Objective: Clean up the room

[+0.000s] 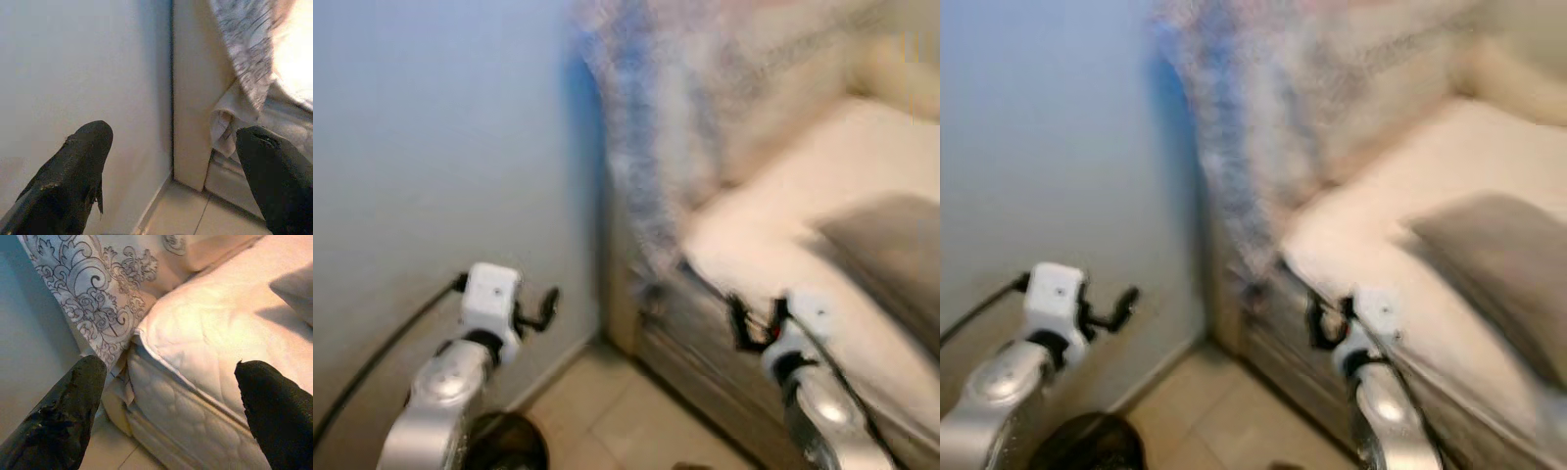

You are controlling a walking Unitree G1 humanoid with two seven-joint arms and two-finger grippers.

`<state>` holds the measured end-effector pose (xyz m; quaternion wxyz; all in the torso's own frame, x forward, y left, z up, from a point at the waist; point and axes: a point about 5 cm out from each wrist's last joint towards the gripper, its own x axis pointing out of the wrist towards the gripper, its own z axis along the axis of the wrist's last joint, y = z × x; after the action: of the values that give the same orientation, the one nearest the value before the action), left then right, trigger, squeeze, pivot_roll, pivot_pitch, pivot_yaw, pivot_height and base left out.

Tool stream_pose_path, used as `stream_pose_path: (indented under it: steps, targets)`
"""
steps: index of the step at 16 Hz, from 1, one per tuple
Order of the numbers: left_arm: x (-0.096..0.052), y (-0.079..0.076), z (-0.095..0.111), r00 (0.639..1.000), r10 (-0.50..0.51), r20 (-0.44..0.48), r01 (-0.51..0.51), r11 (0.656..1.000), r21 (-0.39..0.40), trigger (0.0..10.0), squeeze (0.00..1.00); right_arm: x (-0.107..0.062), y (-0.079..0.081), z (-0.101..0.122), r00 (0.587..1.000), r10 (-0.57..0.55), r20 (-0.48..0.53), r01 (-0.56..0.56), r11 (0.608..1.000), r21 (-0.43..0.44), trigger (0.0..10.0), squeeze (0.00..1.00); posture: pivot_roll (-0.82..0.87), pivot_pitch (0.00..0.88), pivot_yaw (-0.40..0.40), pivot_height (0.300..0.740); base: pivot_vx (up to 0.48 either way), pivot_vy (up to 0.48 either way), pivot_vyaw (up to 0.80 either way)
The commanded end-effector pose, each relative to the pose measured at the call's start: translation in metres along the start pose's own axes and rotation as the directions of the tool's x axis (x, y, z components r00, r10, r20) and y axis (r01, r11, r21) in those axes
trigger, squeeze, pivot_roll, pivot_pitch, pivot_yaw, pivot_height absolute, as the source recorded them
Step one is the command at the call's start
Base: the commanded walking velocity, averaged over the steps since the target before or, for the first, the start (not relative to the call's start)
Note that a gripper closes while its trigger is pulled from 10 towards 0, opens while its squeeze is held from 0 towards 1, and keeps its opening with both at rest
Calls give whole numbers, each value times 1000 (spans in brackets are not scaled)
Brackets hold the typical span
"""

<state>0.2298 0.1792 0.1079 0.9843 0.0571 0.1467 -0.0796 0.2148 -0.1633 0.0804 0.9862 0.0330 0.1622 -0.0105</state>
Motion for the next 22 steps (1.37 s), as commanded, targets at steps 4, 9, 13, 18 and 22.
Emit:
stream_pose_path:
  steps: [4,9,13,18,22]
  targets:
    - [1,8,13,992,98,78,-99,995,-4,10000,0,0,-5,0,1000,-12,-5,12,1000,-5,10000,0,-11,0,21,740,0,0,-788]
    - [0,8,11,992,77,96,-79,997,19,10000,0,3,-5,4,1000,-10,8,10,1000,-5,10000,0,-10,0,19,740,0,0,-788]
    - [3,9,12,991,81,106,-82,997,12,10000,0,5,-4,7,1000,-1,23,2,1000,-18,10000,0,-11,0,18,740,0,0,-788]
    - [6,10,13,990,89,108,-90,996,7,10000,0,10,-6,14,999,1,50,2,999,-49,10000,0,-14,0,16,740,96,0,0]
    - [9,8,13,991,78,113,-79,997,6,10000,0,14,-6,17,998,10,59,-6,998,-65,10000,0,-14,0,13,740,278,0,0]
